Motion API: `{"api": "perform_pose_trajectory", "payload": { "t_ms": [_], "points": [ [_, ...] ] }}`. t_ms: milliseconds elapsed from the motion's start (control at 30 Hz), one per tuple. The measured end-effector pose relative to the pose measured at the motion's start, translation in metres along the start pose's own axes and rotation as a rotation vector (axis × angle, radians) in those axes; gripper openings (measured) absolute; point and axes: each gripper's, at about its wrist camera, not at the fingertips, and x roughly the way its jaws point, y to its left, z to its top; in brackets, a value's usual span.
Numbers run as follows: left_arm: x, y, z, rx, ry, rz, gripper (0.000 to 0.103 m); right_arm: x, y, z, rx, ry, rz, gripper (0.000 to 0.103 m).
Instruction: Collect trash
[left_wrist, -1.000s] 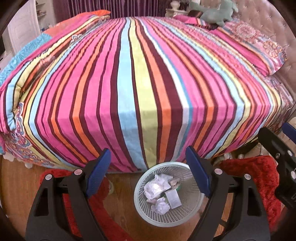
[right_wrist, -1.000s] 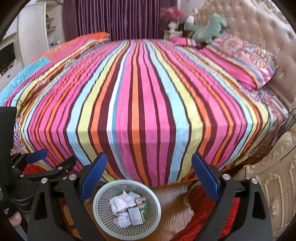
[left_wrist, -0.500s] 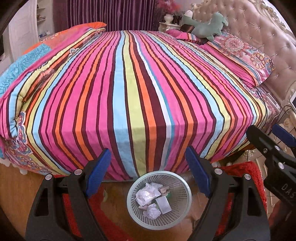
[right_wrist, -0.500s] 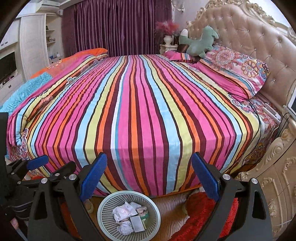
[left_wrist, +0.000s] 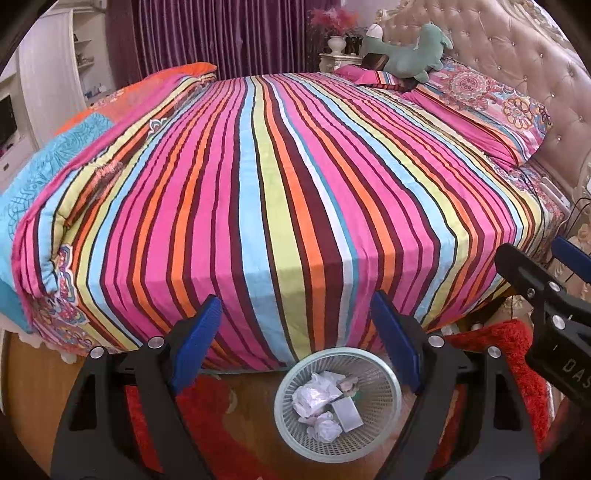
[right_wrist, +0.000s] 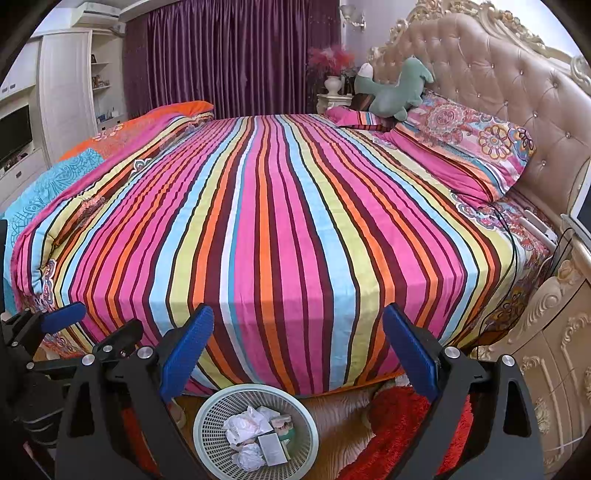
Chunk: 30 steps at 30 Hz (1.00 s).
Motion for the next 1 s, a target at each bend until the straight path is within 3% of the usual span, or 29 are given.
{"api": "perform_pose_trajectory", "payload": {
  "t_ms": [433,767,867,1000],
  "points": [
    [-0.016,0.001,0.005,0.0,-0.047,-0.033,0.08,-0.003,-0.003,0.004,0.018,-0.005,0.009,0.088],
    [-0.026,-0.002,0.006,0.012,-0.086,-0.005,0.081,-0.007,-0.004,0.007,0.028,-0.023,0.018,0.088],
    [-0.027,-0.002,0.006,0.011,-0.093,0.017,0.091,-0.008,-0.003,0.007,0.025,-0.026,0.019,0.088],
    [-0.03,-0.001,0.006,0.008,-0.106,0.041,0.091,-0.008,-0.004,0.006,0.029,-0.025,0.021,0.088]
  ]
}}
